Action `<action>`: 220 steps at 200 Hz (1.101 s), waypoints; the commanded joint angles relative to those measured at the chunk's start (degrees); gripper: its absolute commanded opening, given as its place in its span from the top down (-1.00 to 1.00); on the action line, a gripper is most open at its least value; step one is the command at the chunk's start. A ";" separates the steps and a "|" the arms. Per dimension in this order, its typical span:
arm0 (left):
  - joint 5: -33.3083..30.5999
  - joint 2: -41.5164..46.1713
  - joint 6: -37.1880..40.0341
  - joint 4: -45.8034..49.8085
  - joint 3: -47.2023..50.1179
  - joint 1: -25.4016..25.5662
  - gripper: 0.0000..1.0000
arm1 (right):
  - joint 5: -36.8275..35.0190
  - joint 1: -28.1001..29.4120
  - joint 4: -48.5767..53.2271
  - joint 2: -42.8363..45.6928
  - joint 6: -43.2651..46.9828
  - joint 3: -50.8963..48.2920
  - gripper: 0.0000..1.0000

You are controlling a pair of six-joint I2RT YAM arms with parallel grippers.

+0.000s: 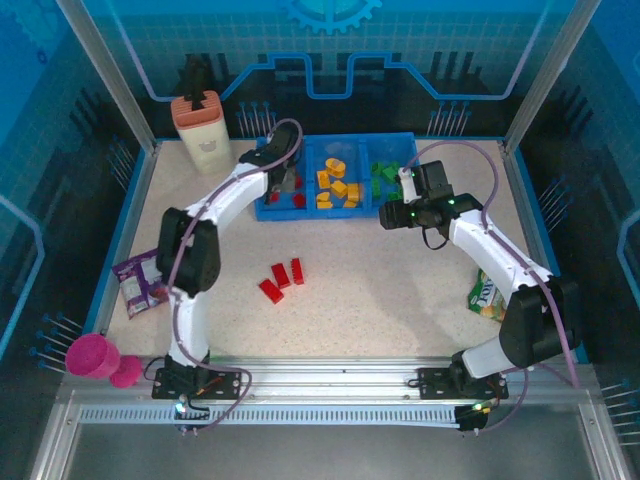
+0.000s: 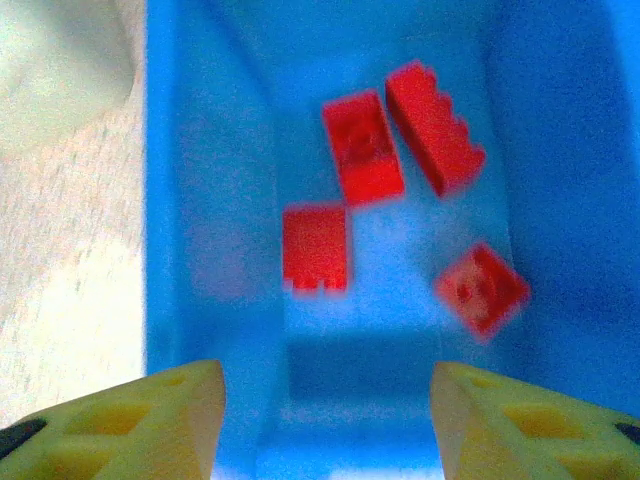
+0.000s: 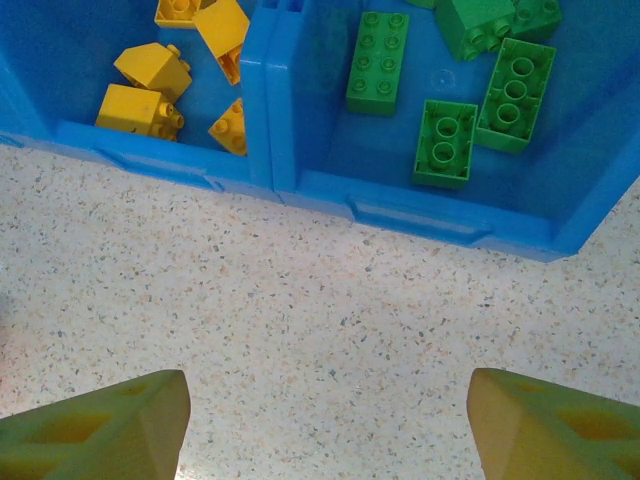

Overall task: Sort the legos into containers by color
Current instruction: Place the lego in the container, then pick up the lego from the center of the table.

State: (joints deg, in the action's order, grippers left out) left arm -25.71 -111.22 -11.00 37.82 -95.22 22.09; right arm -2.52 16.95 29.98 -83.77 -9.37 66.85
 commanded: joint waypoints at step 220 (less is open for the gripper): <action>3.35 8.81 -37.33 -0.29 29.42 22.29 -0.14 | 1.93 1.42 0.61 -0.08 0.64 1.19 -0.50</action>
State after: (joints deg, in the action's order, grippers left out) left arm -21.23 -101.01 -49.17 39.42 -65.41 45.84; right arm -1.02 17.37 29.98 -83.07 -9.17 66.85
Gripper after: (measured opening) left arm 0.571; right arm 0.749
